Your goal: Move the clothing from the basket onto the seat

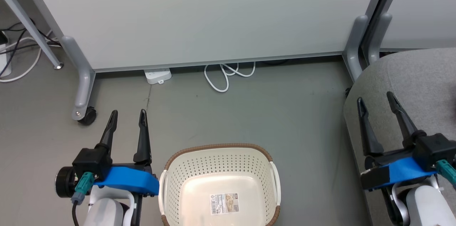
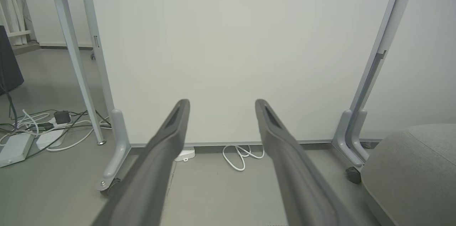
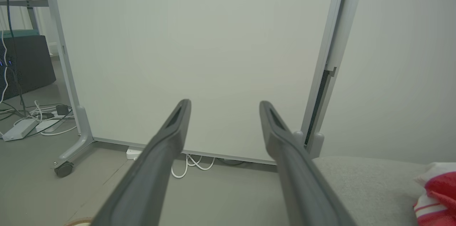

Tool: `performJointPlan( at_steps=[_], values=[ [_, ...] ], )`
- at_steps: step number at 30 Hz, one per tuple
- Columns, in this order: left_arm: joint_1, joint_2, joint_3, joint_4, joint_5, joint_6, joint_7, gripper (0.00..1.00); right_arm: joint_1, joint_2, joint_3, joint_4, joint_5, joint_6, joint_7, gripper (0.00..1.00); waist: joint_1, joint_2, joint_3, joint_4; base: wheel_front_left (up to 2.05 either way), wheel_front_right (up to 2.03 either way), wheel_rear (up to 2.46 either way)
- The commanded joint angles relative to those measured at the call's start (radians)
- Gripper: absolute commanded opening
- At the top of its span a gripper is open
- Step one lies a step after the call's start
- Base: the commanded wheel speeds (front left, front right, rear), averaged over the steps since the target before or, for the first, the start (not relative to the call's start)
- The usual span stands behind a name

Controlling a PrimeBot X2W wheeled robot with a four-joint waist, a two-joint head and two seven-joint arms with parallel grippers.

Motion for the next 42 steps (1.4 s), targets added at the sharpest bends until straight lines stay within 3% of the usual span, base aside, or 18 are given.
performJointPlan(
  at_steps=[1,16,42],
  values=[
    [0.017,-0.005,0.010,-0.006,0.008,-0.005,-0.005,1.00,0.027,0.008,-0.004,0.003,0.004,0.000,0.000,1.00,0.0002,-0.0001,-0.022,0.012,0.00,0.00,0.00],
    [0.098,-0.023,0.032,-0.029,0.024,-0.039,-0.005,1.00,0.138,0.070,-0.026,0.019,0.017,0.000,0.000,1.00,0.0002,-0.0001,-0.075,0.010,0.00,0.00,0.00],
    [0.099,-0.024,0.030,-0.015,0.013,-0.030,-0.005,1.00,0.138,0.088,-0.052,0.045,0.021,0.000,0.000,1.00,0.0002,-0.0001,-0.079,0.018,0.00,0.00,0.00]
  ],
)
